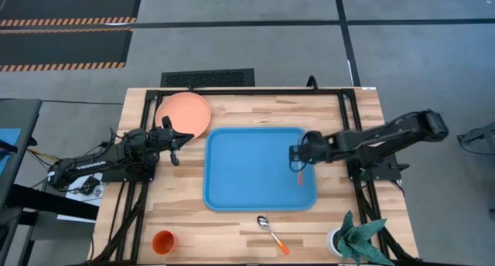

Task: Pick and place plate/cup/fork/spoon on tray
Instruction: Put the orange fork on the blue serving tray

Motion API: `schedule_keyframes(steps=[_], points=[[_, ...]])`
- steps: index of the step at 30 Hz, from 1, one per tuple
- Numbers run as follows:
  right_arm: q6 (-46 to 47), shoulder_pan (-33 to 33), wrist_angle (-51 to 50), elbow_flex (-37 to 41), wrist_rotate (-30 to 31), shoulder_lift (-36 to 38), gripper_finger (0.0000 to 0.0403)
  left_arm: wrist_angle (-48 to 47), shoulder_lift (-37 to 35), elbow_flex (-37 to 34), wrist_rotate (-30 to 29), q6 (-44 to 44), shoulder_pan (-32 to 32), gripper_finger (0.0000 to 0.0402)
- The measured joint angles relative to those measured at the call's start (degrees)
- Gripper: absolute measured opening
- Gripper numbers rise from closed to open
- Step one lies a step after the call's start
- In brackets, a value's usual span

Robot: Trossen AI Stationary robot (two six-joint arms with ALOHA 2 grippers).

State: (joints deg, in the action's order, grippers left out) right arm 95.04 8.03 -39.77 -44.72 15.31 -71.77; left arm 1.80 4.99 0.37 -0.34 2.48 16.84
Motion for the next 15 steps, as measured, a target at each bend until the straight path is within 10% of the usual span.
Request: schedule_keyframes(steps=[15], points=[[-6.1, -5.7, -12.6, -14.7, -8.9, -24.3, 0.0017, 0.0, 0.0, 0.0, 0.1, -0.7, 0.0, 0.0000]])
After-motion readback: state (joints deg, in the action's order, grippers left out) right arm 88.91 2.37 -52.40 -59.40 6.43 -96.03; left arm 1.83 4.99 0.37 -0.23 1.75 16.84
